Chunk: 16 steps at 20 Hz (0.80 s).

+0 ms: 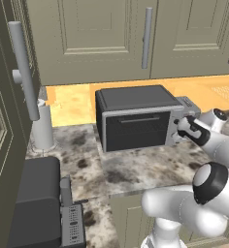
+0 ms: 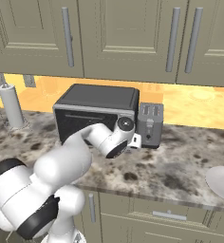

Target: Pick up the bagel from the plate, place it on the toaster oven rack, close the door, and set the timer.

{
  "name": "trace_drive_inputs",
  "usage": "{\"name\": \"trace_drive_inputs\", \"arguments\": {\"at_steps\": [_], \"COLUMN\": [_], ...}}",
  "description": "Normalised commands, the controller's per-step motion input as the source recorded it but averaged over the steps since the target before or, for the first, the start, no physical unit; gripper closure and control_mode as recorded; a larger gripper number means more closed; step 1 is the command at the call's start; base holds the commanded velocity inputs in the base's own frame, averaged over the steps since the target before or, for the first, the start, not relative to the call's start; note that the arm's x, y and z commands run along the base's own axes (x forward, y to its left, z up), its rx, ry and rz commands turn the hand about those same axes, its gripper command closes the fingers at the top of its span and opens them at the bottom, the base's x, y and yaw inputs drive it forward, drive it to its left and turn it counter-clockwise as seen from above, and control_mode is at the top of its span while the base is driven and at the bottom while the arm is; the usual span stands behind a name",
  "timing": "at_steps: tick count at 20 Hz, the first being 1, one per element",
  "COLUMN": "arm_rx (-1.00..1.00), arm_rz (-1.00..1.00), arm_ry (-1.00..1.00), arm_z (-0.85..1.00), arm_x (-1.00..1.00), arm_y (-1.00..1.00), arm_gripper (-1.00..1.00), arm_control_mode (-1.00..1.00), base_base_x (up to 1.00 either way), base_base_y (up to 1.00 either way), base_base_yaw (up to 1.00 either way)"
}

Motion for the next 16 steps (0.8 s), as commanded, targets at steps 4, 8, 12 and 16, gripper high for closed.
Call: {"name": "trace_drive_inputs", "arguments": {"at_steps": [4,8,12,16], "arm_rx": [0.0,0.0,0.0,0.0], "arm_rz": [0.0,0.0,0.0,0.01], "arm_ry": [-0.01,0.0,0.0,0.0], "arm_z": [0.0,0.0,0.0,0.0], "arm_x": [0.28,0.31,0.25,0.2], "arm_y": [-0.01,-0.01,-0.05,-0.11], "arm_gripper": [-1.0,-1.0,-1.0,-1.0], "arm_control_mode": [-1.0,-1.0,-1.0,-1.0], "base_base_x": [0.0,0.0,0.0,0.0], "base_base_y": [0.0,0.0,0.0,0.0], "base_base_yaw": [0.0,0.0,0.0,0.0]}}
